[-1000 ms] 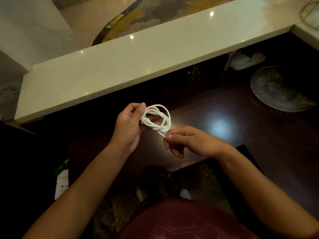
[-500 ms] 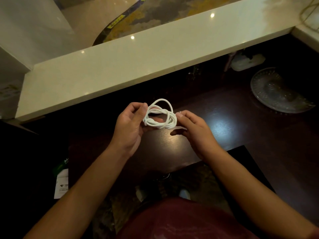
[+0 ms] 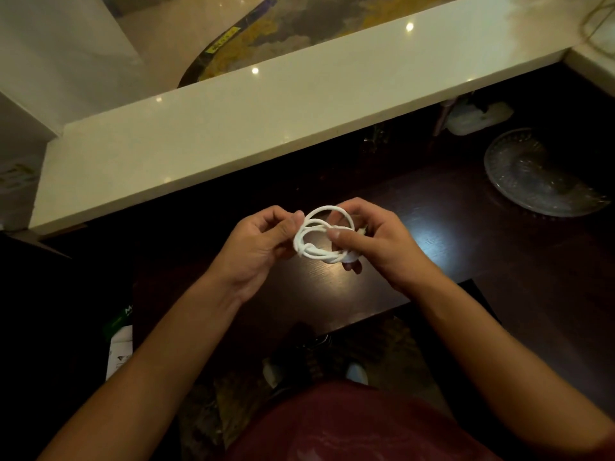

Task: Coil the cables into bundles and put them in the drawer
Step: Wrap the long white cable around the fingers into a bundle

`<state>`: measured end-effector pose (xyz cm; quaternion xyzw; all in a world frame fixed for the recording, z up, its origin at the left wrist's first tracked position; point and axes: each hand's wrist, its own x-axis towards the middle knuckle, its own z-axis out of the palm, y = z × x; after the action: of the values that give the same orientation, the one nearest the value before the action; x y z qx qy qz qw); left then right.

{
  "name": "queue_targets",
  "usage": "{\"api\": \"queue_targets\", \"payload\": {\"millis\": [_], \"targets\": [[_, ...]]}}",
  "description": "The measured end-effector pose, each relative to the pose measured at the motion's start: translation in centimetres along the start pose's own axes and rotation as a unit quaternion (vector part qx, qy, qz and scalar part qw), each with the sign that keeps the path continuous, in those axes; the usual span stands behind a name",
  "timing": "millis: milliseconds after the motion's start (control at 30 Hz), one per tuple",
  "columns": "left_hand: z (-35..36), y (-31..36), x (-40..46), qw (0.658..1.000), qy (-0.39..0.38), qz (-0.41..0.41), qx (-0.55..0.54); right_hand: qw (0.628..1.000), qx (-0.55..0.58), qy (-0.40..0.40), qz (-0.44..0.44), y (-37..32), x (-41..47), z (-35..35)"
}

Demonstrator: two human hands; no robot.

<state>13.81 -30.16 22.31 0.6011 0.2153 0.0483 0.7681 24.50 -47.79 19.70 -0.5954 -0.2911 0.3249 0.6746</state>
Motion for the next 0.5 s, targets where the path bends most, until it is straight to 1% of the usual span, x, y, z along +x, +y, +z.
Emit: {"api": "queue_targets", "payload": {"millis": [67, 167, 267, 333, 400, 467, 500], "targets": [[0.0, 0.1, 0.0, 1.000, 0.019, -0.003, -0.025, 1.000, -0.001, -0.003, -0.011, -0.1, 0.0, 0.1], [0.1, 0.4, 0.0, 0.995, 0.063, -0.004, -0.076, 0.999, 0.017, 0.015, -0.025, 0.2, 0.0, 0.7], [0.1, 0.5, 0.1, 0.984, 0.137, -0.013, -0.112, 0.999, 0.020, 0.017, -0.043, 0.7, -0.1, 1.1], [0.2, 0.3, 0.3, 0.970, 0.193, -0.026, -0.145, 0.998, 0.029, 0.018, -0.055, 1.0, -0.1, 1.4], [0.7, 0.0, 0.5, 0.958, 0.230, -0.024, -0.172, 0.998, 0.034, 0.021, -0.055, 1.1, -0.1, 1.5], [1.1, -0.3, 0.3, 0.963, 0.230, 0.006, -0.143, 0.998, 0.046, 0.024, -0.038, 1.1, -0.1, 1.3], [1.2, -0.3, 0.1, 0.972, 0.207, 0.023, -0.106, 0.998, 0.060, 0.026, -0.024, 1.1, -0.1, 1.1]]}}
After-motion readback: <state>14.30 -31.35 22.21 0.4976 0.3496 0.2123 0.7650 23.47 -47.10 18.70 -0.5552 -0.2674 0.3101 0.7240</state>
